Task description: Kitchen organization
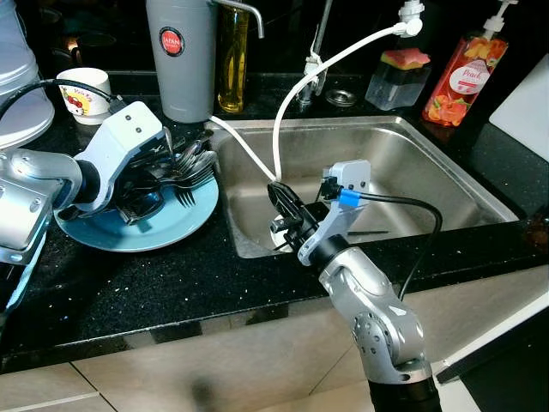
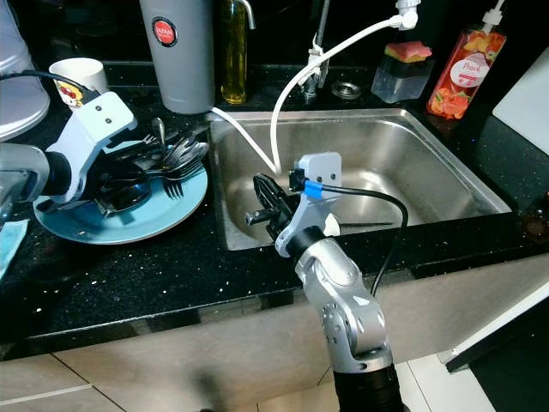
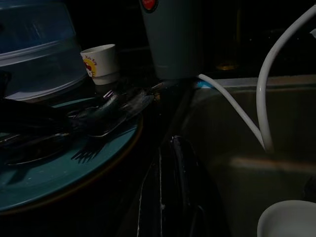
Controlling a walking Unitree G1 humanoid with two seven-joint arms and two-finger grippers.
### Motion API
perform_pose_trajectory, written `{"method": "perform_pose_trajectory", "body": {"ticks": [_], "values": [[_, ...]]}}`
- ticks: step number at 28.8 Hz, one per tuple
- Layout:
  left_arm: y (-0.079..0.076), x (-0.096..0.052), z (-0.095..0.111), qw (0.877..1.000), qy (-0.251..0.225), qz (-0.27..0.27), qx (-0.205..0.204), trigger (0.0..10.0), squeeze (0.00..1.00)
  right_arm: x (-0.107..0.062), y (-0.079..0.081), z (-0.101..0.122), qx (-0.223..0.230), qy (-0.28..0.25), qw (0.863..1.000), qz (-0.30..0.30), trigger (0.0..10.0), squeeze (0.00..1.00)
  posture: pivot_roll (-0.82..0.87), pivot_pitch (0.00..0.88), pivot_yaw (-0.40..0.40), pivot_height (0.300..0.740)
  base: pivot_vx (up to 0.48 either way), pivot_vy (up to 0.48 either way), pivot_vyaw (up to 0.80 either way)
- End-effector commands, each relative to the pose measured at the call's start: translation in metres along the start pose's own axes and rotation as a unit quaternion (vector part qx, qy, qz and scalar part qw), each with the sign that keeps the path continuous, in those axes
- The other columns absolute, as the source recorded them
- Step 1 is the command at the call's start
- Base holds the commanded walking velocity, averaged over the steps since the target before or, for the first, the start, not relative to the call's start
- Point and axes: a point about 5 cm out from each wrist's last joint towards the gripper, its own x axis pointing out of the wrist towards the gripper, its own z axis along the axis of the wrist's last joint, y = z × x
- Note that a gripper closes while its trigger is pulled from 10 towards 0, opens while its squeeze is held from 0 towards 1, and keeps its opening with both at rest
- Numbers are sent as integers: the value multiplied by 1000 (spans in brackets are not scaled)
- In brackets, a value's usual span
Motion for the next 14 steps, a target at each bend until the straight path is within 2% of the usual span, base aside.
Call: {"method": "perform_pose_trajectory", "body": {"ticks": [1, 2, 3, 5, 7, 8, 10, 14], "values": [[2, -2, 8, 1000, -20, 2, -5, 2275, 0, -1, -2, -1, -2, 2, 1000, -3, 10000, 0, 290, 17, -59, 740, 0, 0, 0], [2, -2, 8, 1000, -20, 2, -5, 2275, 0, -1, -2, -1, -2, 2, 1000, -3, 10000, 0, 290, 17, -59, 740, 0, 0, 0], [2, -3, 10, 1000, -24, 4, -4, 10000, 0, -1, -2, -1, -2, 2, 1000, -3, 10000, 0, 290, 17, -59, 740, 0, 0, 0], [10, -5, 17, 999, -42, 33, -7, 10000, 0, -1, -2, -1, -1, 2, 1000, -3, 10000, 0, 290, 18, -60, 740, 0, 0, 0], [10, -5, 17, 999, -42, 33, -7, 10000, 0, -1, -2, -1, -1, 2, 1000, -3, 10000, 0, 290, 18, -60, 740, 0, 0, 0], [15, -9, 26, 996, -67, 50, -8, 10000, 0, 0, -2, -1, -1, 2, 1000, -3, 10000, 0, 293, 18, -60, 740, 0, 0, 0], [16, -12, 32, 995, -83, 47, -12, 10000, 0, 0, -2, -1, -1, 2, 1000, -3, 10000, 0, 293, 18, -59, 740, 0, 0, 0], [16, -12, 31, 996, -78, 48, -16, 10000, 0, 0, -2, -1, -1, 2, 1000, -3, 10000, 0, 295, 18, -58, 740, 0, 0, 0]]}}
